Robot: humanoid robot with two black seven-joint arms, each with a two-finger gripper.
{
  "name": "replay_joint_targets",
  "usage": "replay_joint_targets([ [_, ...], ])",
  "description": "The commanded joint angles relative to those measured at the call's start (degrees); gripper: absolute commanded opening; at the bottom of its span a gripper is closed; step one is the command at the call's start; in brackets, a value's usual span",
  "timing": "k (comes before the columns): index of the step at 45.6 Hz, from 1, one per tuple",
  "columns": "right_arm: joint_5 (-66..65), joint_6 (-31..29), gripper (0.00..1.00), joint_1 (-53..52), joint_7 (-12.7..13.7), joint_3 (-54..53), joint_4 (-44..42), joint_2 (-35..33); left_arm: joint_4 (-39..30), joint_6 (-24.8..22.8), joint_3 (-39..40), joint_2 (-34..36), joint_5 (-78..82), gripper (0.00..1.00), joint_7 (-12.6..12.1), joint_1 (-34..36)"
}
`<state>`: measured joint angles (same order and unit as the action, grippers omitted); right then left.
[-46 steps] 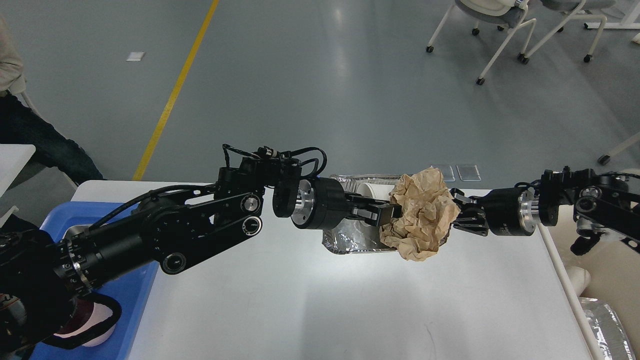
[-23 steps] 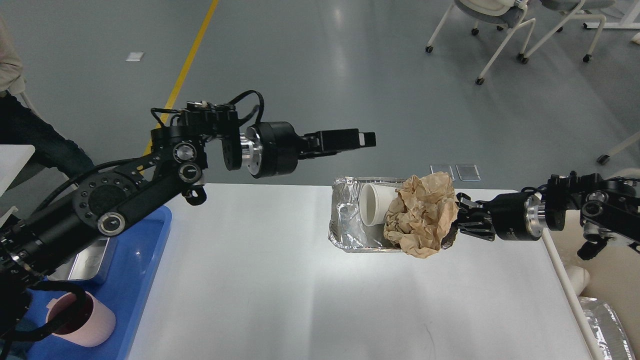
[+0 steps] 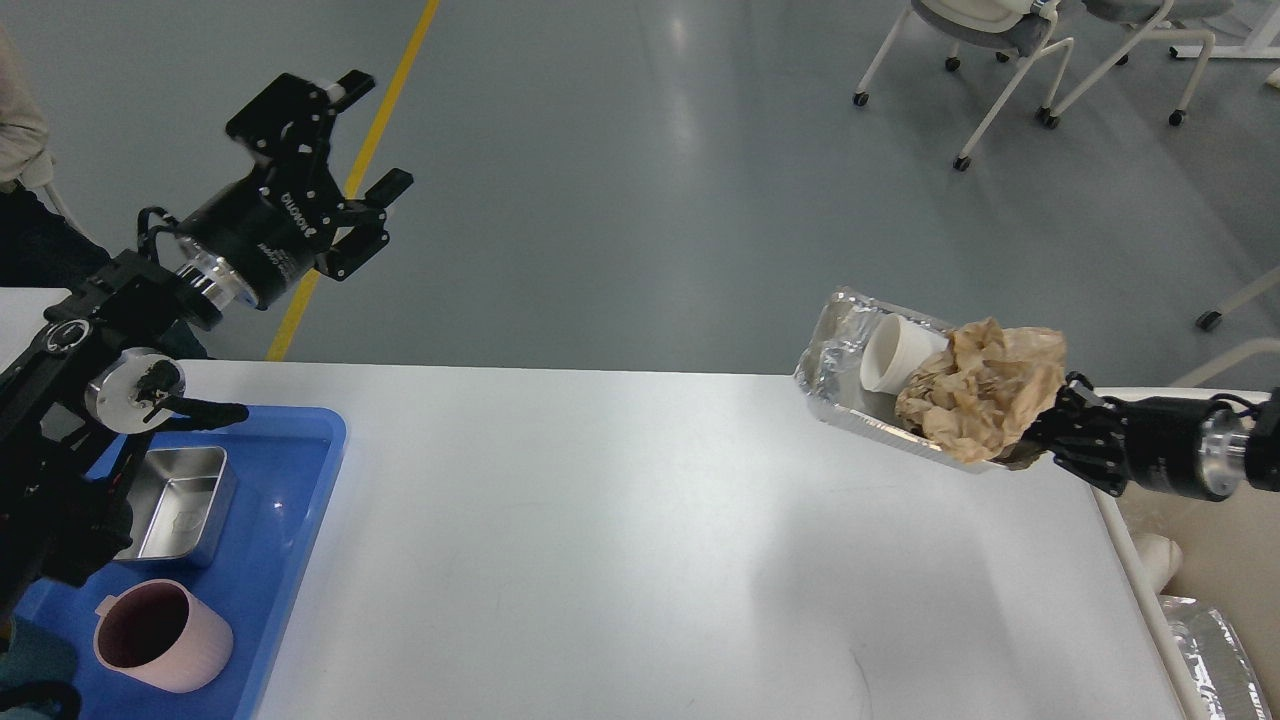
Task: Tidy desktop
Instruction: 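Carry the foil tray with the right gripper into the white bin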
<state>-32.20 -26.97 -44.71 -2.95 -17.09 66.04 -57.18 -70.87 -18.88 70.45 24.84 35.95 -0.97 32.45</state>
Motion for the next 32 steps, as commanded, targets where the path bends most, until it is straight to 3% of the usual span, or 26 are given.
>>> replay_joint_targets([
  [1, 7.58, 0.52, 0.00, 2.70, -0.21, 0.04, -2.40, -5.57, 5.90, 4.19, 3.03, -1.28, -11.06, 0.97, 0.18, -3.00],
  [9, 14.62, 0.17, 0.00, 7.88, -0.21, 0.13, -8.46, -10.40, 14.35, 5.96, 3.12, -4.97, -15.73, 0.97, 0.53, -3.00],
  [18, 18.75, 0.16, 0.00, 14.39, -0.21, 0.39, -18.13, -10.67, 17.51, 5.69, 3.21, -6.38, -15.91, 0.97, 0.71, -3.79],
  [24, 23.75, 3.85, 0.71, 16.15, -0.03, 0.74, -24.37, -8.74, 18.31, 5.61, 3.21, -6.29, -16.00, 0.97, 0.71, -4.23],
  [26, 25.25, 6.65, 0.82, 16.59, 0.05, 0.83, -26.04, -7.43, 18.48, 5.52, 3.21, -6.38, -16.00, 0.97, 0.71, -4.41],
  [32, 26.13, 13.43, 0.99, 17.82, 0.05, 0.04, -28.86, -5.05, 18.48, 5.52, 3.29, -6.64, -16.00, 0.97, 0.80, -5.20],
])
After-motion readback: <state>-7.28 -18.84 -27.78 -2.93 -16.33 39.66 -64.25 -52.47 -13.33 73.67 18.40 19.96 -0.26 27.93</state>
